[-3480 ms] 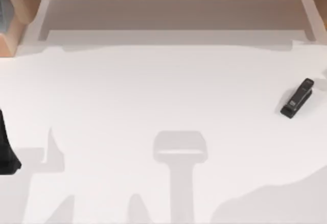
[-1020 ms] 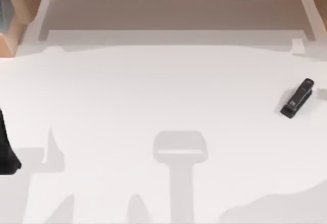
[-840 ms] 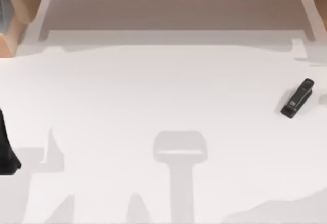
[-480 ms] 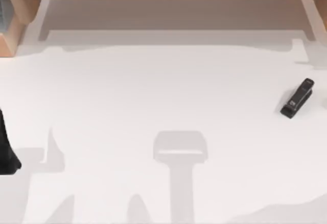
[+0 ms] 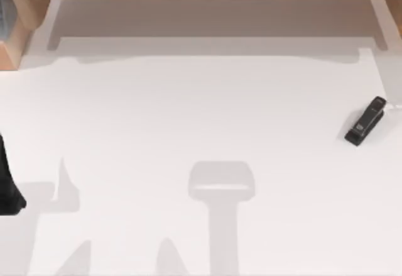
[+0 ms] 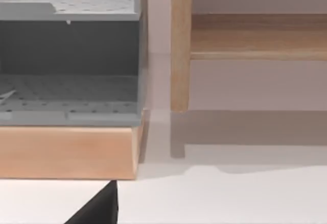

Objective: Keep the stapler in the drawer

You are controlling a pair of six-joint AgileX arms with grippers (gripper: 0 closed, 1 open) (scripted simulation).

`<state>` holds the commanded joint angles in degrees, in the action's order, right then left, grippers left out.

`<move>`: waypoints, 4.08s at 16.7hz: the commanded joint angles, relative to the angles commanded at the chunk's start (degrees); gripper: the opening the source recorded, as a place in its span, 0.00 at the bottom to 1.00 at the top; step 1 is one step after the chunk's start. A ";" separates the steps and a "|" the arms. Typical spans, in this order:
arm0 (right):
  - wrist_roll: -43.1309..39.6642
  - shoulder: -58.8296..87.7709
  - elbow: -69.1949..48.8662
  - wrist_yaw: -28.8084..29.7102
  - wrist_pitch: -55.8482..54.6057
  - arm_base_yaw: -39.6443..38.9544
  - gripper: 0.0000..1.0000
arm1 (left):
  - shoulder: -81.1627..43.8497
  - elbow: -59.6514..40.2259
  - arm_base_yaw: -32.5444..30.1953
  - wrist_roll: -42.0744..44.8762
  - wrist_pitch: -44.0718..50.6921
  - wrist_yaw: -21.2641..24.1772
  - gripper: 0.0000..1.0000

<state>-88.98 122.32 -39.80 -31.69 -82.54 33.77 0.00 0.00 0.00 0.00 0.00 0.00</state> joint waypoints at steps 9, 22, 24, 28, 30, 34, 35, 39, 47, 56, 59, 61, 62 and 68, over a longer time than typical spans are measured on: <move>0.12 -2.17 6.95 -3.83 -4.44 3.70 0.00 | 0.00 0.00 0.00 0.00 0.00 0.00 1.00; 0.08 -4.20 12.05 -6.95 -8.01 6.89 0.38 | 0.00 0.00 0.00 0.00 0.00 0.00 1.00; 0.08 -4.20 12.05 -6.95 -8.01 6.89 0.53 | 0.00 0.00 0.00 0.00 0.00 0.00 1.00; 0.08 -4.20 12.05 -6.95 -8.01 6.89 0.83 | 0.00 0.00 0.00 0.00 0.00 0.00 1.00; 0.08 -4.20 12.05 -6.95 -8.01 6.89 0.98 | 0.00 0.00 0.00 0.00 0.00 0.00 1.00; 0.08 -4.20 12.05 -6.95 -8.01 6.89 1.00 | 0.00 0.00 0.00 0.00 0.00 0.00 1.00; 0.08 -4.20 12.05 -6.95 -8.01 6.89 1.00 | 0.00 0.00 0.00 0.00 0.00 0.00 1.00; 0.08 -4.18 11.98 -6.94 -8.00 6.80 1.00 | 0.00 0.00 0.00 0.00 0.00 0.00 1.00; 0.10 -5.23 15.53 -9.74 -10.55 9.59 1.00 | 0.00 0.00 0.00 0.00 0.00 0.00 1.00; 4.23 -12.95 19.98 -11.21 -2.98 -2.47 1.00 | 0.00 0.00 0.00 0.00 0.00 0.00 1.00; 11.57 -17.02 17.91 -9.60 5.71 -10.92 1.00 | 0.00 0.00 0.00 0.00 0.00 0.00 1.00; 19.00 -18.77 14.73 -7.44 13.77 -16.33 1.00 | 0.00 0.00 0.00 0.00 0.00 0.00 1.00; 23.37 -19.32 12.68 -6.09 18.54 -18.89 1.00 | 0.00 0.00 0.00 0.00 0.00 0.00 1.00; 55.25 -18.39 -5.61 4.55 55.92 -31.61 1.00 | 0.00 0.00 0.00 0.00 0.00 0.00 1.00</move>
<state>-33.73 103.93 -45.40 -27.14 -26.62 2.16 0.00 0.00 0.00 0.00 0.00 0.00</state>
